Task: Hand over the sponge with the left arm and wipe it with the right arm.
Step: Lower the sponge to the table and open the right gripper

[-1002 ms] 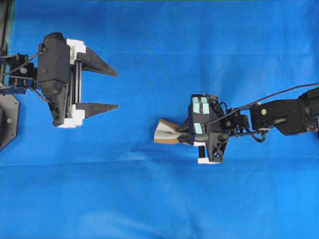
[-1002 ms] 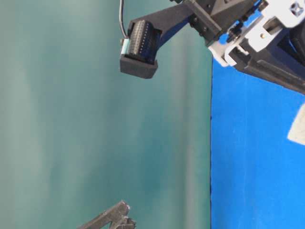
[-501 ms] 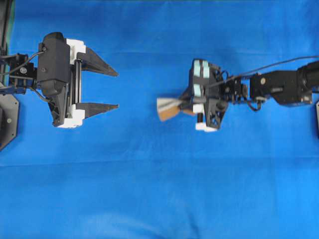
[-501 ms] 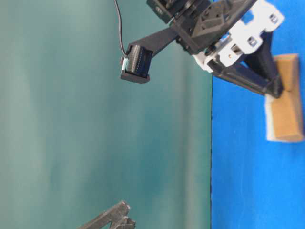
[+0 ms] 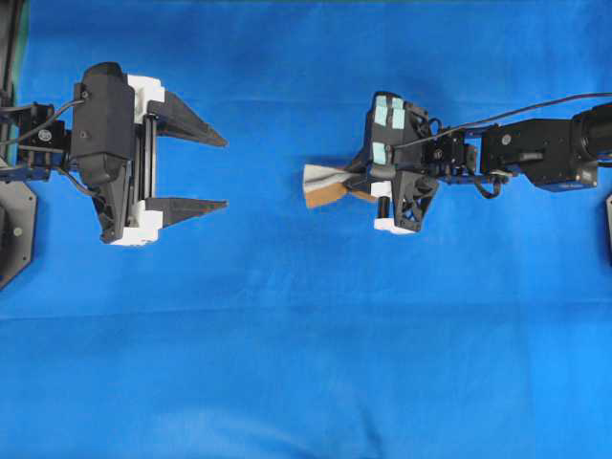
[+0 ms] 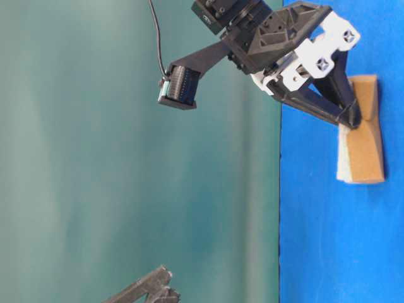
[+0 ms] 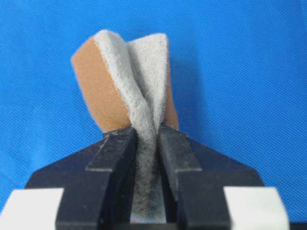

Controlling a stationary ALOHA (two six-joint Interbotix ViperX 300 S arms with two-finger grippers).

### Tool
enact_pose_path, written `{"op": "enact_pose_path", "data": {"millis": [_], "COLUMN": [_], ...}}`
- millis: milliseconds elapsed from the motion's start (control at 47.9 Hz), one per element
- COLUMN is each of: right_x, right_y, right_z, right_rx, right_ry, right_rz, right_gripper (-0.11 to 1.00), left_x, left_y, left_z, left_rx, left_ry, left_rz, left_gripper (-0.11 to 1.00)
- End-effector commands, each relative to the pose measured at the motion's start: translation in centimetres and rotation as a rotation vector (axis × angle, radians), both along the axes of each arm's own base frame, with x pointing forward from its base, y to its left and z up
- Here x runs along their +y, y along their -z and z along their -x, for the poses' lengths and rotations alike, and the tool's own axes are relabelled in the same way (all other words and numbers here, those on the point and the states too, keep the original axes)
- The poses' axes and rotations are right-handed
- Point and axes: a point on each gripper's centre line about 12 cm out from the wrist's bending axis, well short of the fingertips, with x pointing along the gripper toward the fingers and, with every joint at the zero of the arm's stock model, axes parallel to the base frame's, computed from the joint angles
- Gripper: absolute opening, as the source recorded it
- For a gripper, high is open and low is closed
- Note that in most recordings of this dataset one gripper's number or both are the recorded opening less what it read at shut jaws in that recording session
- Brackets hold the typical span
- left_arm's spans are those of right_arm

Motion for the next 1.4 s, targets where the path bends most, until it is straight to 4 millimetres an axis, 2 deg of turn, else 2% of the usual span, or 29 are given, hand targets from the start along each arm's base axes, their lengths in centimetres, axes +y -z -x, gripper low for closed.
{"op": "enact_pose_path", "data": {"millis": [0,480,501,626,689,877,1002,1190,1378], "right_x": [0.3,1.2,1.3,1.7,1.8,1.8,1.8,1.8,2.0], "right_y": [-1.5,-1.7,-1.6,-1.6,-1.7,-2.3,-3.6,-6.5,-10.9], "right_z": [-0.4,-0.8,-0.8,-0.8,-0.9,-1.0,-0.9,-0.2,1.2], "right_rx": [-0.041,-0.049,-0.047,-0.042,-0.043,-0.061,-0.087,-0.110,-0.150], "right_ry": [-0.008,-0.025,-0.027,-0.037,-0.036,-0.027,-0.029,-0.026,-0.027], "right_rz": [0.006,-0.004,-0.004,-0.004,-0.008,-0.014,-0.009,0.001,0.020], "right_gripper": [0.21,0.21,0.24,0.61,0.72,0.74,0.74,0.74,0.74], "left_x": [0.0,0.0,0.0,0.0,0.0,0.0,0.0,0.0,0.0], "left_y": [-0.6,-0.7,-0.6,-0.6,-0.6,-0.6,-0.6,-0.7,-0.7], "left_z": [-0.2,-0.2,-0.2,-0.2,-0.2,-0.2,-0.2,-0.2,-0.2], "left_rx": [-0.023,-0.024,-0.023,-0.023,-0.023,-0.023,-0.023,-0.024,-0.024], "left_ry": [0.001,0.000,0.002,0.002,0.002,0.004,0.004,0.004,0.004], "left_rz": [-0.002,-0.003,-0.003,-0.004,-0.006,-0.007,-0.007,-0.009,-0.009], "left_gripper": [0.90,0.90,0.90,0.90,0.90,0.90,0.90,0.90,0.90]}}
